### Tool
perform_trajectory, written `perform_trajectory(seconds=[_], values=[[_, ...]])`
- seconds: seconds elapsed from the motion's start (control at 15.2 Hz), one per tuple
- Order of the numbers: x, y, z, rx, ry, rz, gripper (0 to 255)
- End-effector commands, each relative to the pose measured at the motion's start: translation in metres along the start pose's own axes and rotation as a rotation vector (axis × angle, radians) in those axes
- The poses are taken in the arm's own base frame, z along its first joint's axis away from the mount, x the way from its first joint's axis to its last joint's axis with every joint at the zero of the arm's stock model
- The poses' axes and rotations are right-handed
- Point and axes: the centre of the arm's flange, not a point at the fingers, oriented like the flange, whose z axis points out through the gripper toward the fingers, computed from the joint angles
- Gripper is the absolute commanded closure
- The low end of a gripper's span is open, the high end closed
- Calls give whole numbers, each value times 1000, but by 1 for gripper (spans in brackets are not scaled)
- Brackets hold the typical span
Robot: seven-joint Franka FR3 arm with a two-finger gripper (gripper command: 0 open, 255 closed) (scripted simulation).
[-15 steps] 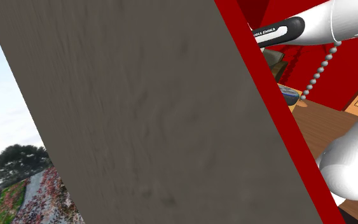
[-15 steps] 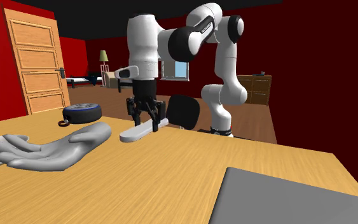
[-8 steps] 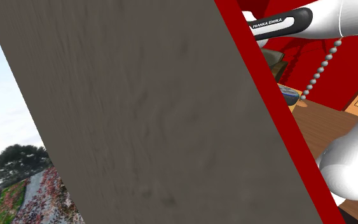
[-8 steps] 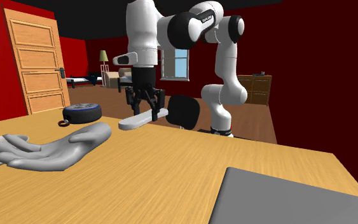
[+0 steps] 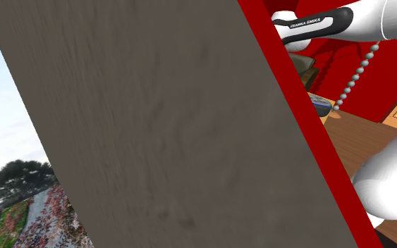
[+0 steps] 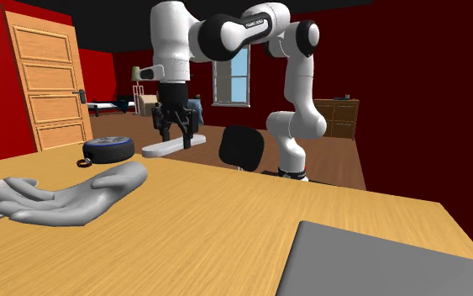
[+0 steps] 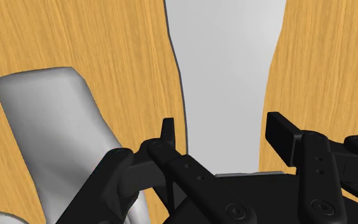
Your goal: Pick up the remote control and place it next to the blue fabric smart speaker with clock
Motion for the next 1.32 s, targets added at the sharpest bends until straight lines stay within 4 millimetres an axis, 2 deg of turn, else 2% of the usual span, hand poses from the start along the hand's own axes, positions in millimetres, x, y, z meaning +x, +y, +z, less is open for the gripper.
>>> perform_trajectory(seconds=[0.0,1.25], values=[[-10,26,3,0,0,-1,255],[-92,263,8,0,0,-1,255]])
